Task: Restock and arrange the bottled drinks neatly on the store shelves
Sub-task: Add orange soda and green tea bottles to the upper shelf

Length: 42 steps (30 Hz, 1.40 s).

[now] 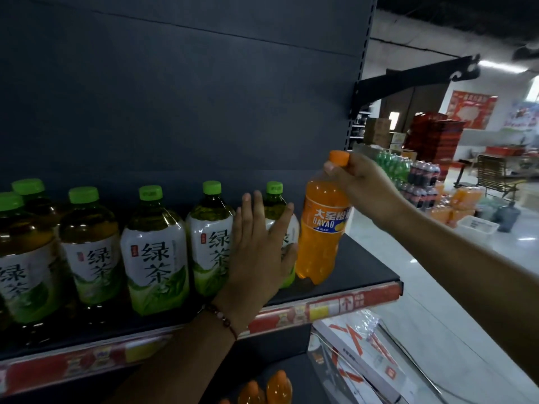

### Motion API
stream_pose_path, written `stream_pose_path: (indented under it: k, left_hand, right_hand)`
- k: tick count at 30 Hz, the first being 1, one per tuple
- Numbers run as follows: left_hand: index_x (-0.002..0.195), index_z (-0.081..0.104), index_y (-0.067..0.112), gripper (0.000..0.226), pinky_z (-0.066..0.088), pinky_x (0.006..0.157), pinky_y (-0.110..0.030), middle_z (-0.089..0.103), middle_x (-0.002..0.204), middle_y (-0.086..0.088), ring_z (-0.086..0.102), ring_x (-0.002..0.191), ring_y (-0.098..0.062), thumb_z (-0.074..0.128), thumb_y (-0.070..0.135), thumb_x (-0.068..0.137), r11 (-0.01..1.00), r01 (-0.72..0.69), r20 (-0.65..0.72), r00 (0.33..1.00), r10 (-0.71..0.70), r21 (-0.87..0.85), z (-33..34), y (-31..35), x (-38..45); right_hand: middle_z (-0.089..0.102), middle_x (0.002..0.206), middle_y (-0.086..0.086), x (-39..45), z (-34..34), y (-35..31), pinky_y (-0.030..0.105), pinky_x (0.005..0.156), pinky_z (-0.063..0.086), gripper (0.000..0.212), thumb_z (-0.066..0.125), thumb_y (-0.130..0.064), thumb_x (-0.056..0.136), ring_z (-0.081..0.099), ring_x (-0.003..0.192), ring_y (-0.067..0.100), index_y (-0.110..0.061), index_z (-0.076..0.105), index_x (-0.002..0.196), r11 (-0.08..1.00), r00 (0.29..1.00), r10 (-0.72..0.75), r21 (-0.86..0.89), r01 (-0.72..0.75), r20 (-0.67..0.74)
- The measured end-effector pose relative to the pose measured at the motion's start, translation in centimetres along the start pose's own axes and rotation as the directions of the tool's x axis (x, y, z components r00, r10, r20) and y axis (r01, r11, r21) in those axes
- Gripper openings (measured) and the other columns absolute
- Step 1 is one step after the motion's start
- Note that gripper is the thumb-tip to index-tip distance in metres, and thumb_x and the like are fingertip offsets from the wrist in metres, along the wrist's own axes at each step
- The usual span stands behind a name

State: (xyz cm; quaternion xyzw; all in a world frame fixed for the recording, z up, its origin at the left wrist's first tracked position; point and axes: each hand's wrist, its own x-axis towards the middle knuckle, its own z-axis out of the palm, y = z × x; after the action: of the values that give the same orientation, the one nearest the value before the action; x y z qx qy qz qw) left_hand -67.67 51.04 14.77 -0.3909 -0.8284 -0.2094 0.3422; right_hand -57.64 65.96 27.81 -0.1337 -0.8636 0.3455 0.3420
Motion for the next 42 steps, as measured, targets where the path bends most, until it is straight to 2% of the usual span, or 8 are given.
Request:
stream_pose_path:
  k: [4, 9, 13, 23, 28, 32, 36, 42]
  left_hand:
    - [0.156, 0.003, 0.038, 0.084, 0.0, 0.122, -0.042, -0.006, 0.167, 0.004, -0.017, 0.151, -0.016, 0.044, 0.068, 0.09, 0.932, 0.02, 0.113, 0.993, 0.022, -0.361, -2.0, 1.5, -2.9]
    - [0.147, 0.014, 0.057, 0.092, 0.05, 0.1, -0.03, 0.045, 0.143, 0.028, 0.049, 0.13, 0.001, 0.076, 0.036, 0.083, 0.221, 0.344, 0.371, 0.924, 0.092, -0.912, -5.3, 4.7, -9.4]
    - [0.136, 0.033, 0.049, 0.093, 0.052, 0.085, -0.016, 0.061, 0.128, 0.023, 0.062, 0.115, -0.002, 0.088, 0.028, 0.064, 0.038, 0.449, 0.447, 0.893, -0.057, -0.893, -4.6, 6.0, -15.2]
    - [0.145, 0.031, 0.035, 0.103, 0.057, 0.085, -0.027, 0.059, 0.131, 0.014, 0.062, 0.115, -0.006, 0.081, 0.055, 0.058, 0.01, 0.723, 0.712, 0.682, -0.171, -0.69, -2.7, 5.8, -26.9]
    - [0.148, 0.031, 0.033, 0.118, 0.057, 0.09, -0.035, 0.06, 0.133, 0.008, 0.061, 0.119, -0.014, 0.08, 0.075, 0.049, -0.096, 0.796, 0.785, 0.557, -0.271, -0.598, -2.4, 6.6, -29.6]
    - [0.139, 0.036, 0.047, 0.101, 0.051, 0.094, -0.045, 0.059, 0.13, 0.015, 0.061, 0.114, -0.01, 0.08, 0.071, 0.051, -0.173, 0.833, 0.834, 0.463, -0.299, -0.525, -2.4, 8.5, -30.7]
    - [0.141, 0.032, 0.046, 0.081, 0.047, 0.099, -0.056, 0.053, 0.134, 0.011, 0.055, 0.12, -0.019, 0.074, 0.051, 0.072, -0.194, 0.868, 0.862, 0.379, -0.338, -0.458, -2.2, 12.2, -30.5]
    - [0.129, 0.044, 0.043, 0.058, 0.05, 0.076, -0.031, 0.061, 0.118, 0.017, 0.061, 0.104, -0.007, 0.069, 0.046, 0.077, -0.19, 0.902, 0.887, 0.309, -0.342, -0.388, -0.4, 18.5, -30.0]
  right_hand:
    - [0.072, 0.099, -0.001, -4.2, -1.4, -2.1, 0.048, 0.088, 0.054, 0.029, 0.054, -0.047, 0.092, 0.069, 0.092, 0.014, -0.021, 0.063, 0.102, 0.999, 0.998, -0.036, -0.001, 0.037, 0.058]
    - [0.073, 0.099, -0.004, -10.5, -1.2, -3.1, 0.041, 0.089, 0.055, 0.022, 0.053, -0.039, 0.096, 0.07, 0.093, 0.01, -0.022, 0.065, 0.102, 0.998, 0.987, -0.04, 0.056, 0.032, 0.154]
    - [0.074, 0.099, -0.001, -15.4, 1.2, -2.6, 0.041, 0.085, 0.057, 0.028, 0.055, -0.043, 0.093, 0.071, 0.091, 0.013, -0.019, 0.065, 0.105, 0.991, 0.973, 0.011, 0.125, -0.041, 0.232]
    - [0.067, 0.108, -0.012, -26.8, 7.8, 4.4, 0.022, 0.08, 0.055, 0.036, 0.055, -0.041, 0.092, 0.065, 0.102, 0.003, -0.023, 0.053, 0.124, 0.848, 0.881, 0.255, 0.346, -0.401, 0.398]
    - [0.049, 0.136, -0.01, -34.7, 9.5, 10.5, 0.028, 0.088, 0.054, 0.064, 0.061, -0.055, 0.077, 0.053, 0.121, 0.012, -0.042, 0.037, 0.135, 0.632, 0.611, 0.403, 0.275, -0.724, 0.682]
    - [0.042, 0.124, -0.02, -39.2, 9.3, 12.1, 0.019, 0.07, 0.055, 0.09, 0.082, -0.064, 0.05, 0.052, 0.106, 0.005, -0.058, 0.028, 0.123, 0.444, 0.41, 0.424, 0.209, -0.871, 0.808]
    - [0.041, 0.121, -0.021, -40.5, 8.1, 13.9, 0.04, 0.094, 0.052, 0.087, 0.082, -0.048, 0.062, 0.05, 0.112, 0.012, -0.054, 0.02, 0.124, 0.482, 0.396, 0.481, 0.141, -0.865, 0.782]
    - [0.041, 0.131, -0.011, -42.0, 3.4, 18.3, 0.046, 0.098, 0.05, 0.089, 0.077, -0.047, 0.059, 0.049, 0.119, 0.021, -0.048, 0.022, 0.129, 0.466, 0.364, 0.525, 0.098, -0.88, 0.769]
